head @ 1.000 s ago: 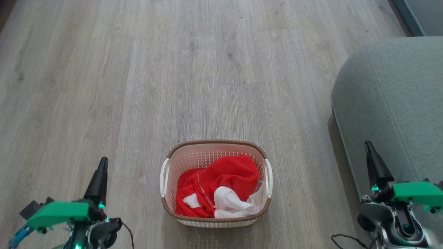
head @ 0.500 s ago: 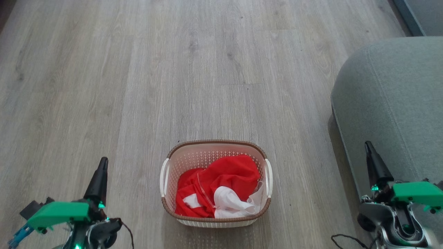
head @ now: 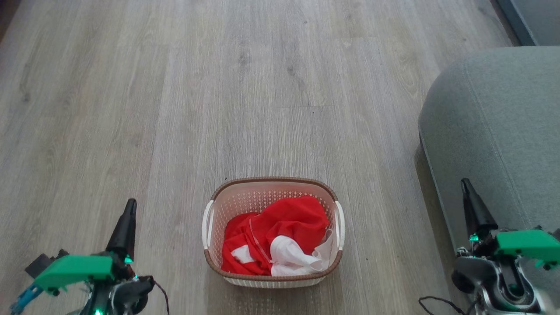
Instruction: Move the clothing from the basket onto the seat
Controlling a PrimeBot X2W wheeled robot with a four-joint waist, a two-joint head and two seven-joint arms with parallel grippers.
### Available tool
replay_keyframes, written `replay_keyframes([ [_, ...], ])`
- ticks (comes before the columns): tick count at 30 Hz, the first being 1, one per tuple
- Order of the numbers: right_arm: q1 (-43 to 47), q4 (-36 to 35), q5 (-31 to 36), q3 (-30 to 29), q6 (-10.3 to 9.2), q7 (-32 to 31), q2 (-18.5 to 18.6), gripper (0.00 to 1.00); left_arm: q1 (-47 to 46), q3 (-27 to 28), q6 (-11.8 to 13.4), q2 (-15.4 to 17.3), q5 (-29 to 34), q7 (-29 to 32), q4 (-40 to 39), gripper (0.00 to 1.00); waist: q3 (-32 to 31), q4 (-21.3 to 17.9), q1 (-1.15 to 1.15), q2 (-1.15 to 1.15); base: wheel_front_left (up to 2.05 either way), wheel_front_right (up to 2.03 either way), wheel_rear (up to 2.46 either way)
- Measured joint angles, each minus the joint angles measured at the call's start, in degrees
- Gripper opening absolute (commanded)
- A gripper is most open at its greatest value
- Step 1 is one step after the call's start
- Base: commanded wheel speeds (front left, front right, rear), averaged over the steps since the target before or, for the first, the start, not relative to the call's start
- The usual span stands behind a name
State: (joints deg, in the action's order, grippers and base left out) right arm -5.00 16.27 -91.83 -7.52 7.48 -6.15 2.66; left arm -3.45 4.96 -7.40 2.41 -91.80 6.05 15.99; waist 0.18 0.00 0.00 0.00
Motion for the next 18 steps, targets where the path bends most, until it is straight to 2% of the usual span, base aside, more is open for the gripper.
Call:
replay_keyframes([
  [1,0.0,0.0,0.0,0.0,0.0,0.0,0.0,1.0,0.0,0.0,0.0,0.0,0.0,0.0,0.0,1.0,0.0,0.0,0.0,0.0,0.0,0.0,0.0],
  [8,3.25,5.66,0.01,0.48,0.01,0.02,-0.68,1.0,3.8,-0.03,0.02,-0.49,0.02,-0.08,5.31,1.0,0.07,0.0,0.0,0.0,0.0,0.0,0.0],
  [18,1.57,6.13,1.03,2.16,0.01,1.16,-0.64,1.0,2.31,-0.67,0.02,-0.42,0.7,-1.46,5.55,1.0,0.29,-0.03,0.01,0.0,0.0,0.0,0.0],
])
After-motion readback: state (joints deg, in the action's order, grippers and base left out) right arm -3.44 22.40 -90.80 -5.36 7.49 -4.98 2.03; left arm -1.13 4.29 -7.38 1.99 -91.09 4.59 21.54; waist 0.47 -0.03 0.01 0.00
